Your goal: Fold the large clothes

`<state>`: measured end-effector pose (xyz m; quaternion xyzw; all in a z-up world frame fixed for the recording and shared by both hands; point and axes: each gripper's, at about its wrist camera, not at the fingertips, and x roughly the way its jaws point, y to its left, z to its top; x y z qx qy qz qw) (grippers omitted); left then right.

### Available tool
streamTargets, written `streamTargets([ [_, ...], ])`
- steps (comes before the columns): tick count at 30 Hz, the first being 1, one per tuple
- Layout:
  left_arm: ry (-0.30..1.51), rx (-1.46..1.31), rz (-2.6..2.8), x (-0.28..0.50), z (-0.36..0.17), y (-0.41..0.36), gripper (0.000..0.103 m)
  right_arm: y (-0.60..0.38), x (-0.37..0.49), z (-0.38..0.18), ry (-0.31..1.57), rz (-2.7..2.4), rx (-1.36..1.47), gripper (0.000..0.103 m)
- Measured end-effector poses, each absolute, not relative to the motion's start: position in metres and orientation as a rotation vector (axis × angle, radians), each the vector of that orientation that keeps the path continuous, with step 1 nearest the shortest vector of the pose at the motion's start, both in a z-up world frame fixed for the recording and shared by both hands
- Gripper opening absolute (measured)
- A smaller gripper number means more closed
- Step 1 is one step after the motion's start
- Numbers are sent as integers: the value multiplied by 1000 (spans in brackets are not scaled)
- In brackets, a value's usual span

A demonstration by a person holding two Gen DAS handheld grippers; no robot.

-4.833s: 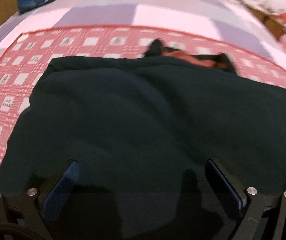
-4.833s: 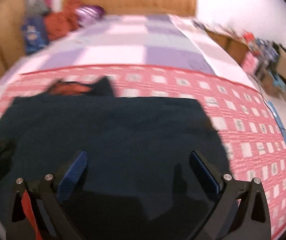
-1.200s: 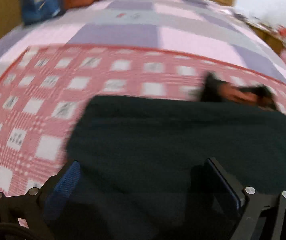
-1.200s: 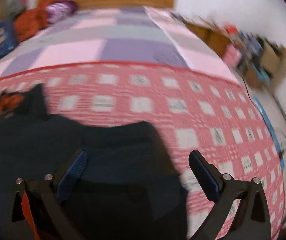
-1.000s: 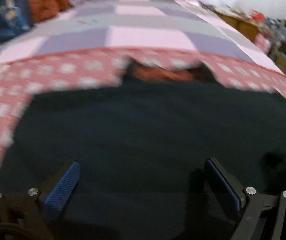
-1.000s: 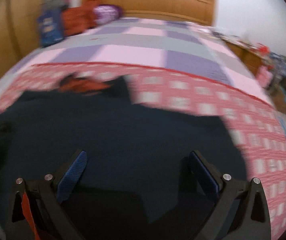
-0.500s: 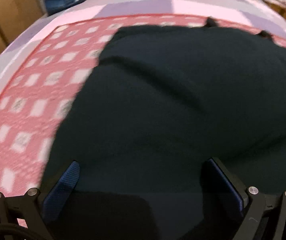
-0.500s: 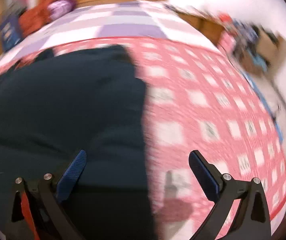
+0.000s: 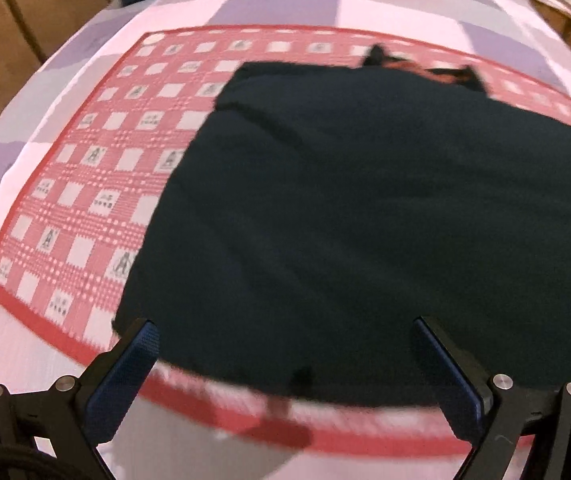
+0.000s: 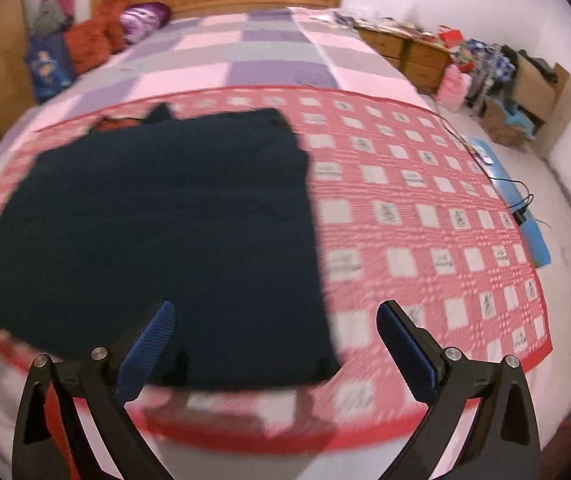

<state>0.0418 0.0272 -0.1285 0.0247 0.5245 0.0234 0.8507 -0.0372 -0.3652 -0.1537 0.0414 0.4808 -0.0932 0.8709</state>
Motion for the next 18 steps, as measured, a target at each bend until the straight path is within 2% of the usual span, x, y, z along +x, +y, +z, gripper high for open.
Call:
streamTargets([
  [7, 1089, 76, 2, -36, -43, 10, 103, -277, -114, -69, 1072, -202, 163, 102],
  [12, 1170, 53, -19, -78, -9, 10, 103, -232, -156, -26, 1140, -149, 224, 102],
  [18, 1134, 98, -78, -114, 27, -2, 103, -200, -191, 10, 1187, -143, 256, 102],
])
